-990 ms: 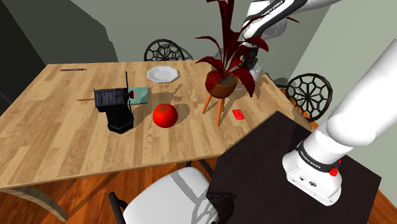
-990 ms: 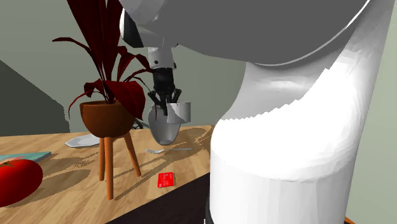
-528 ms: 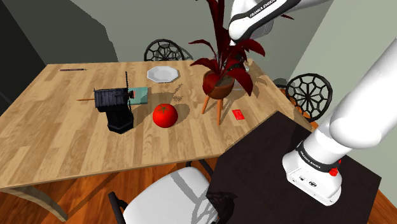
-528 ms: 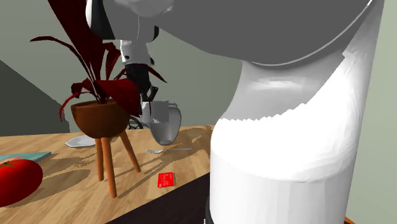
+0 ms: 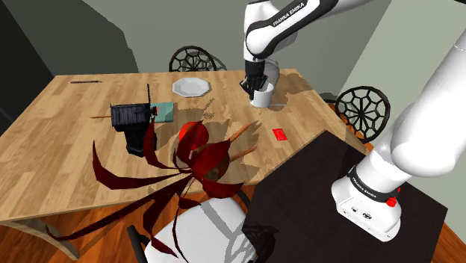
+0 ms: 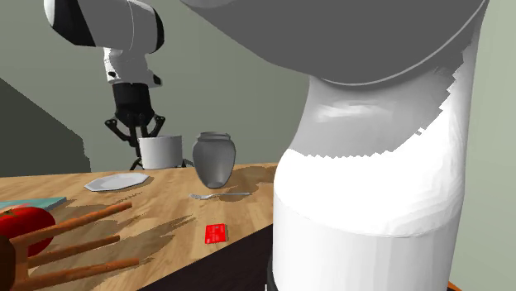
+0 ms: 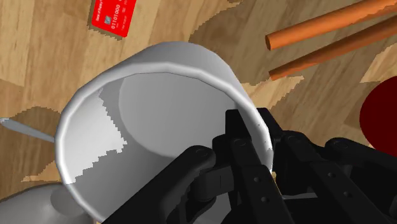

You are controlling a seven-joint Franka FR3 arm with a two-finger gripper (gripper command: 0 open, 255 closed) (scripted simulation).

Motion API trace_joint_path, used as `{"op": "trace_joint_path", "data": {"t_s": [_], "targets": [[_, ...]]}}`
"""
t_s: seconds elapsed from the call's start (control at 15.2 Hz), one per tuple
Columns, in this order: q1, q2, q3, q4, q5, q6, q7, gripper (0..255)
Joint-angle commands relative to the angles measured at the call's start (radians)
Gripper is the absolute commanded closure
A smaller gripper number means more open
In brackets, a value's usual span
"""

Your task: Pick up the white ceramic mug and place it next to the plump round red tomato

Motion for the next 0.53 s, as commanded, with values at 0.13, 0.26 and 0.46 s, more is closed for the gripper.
{"op": "trace_joint_path", "data": {"t_s": [0.13, 0.26, 0.46], "targets": [[0.05, 0.052, 0.04, 0.072, 0.007, -0.023, 0.086, 255], [0.075, 0.081, 0.058, 0.113, 0.009, -0.036, 0.127, 255], [0.118, 0.138, 0.086, 0.195, 0.01, -0.063, 0.196, 255]]}}
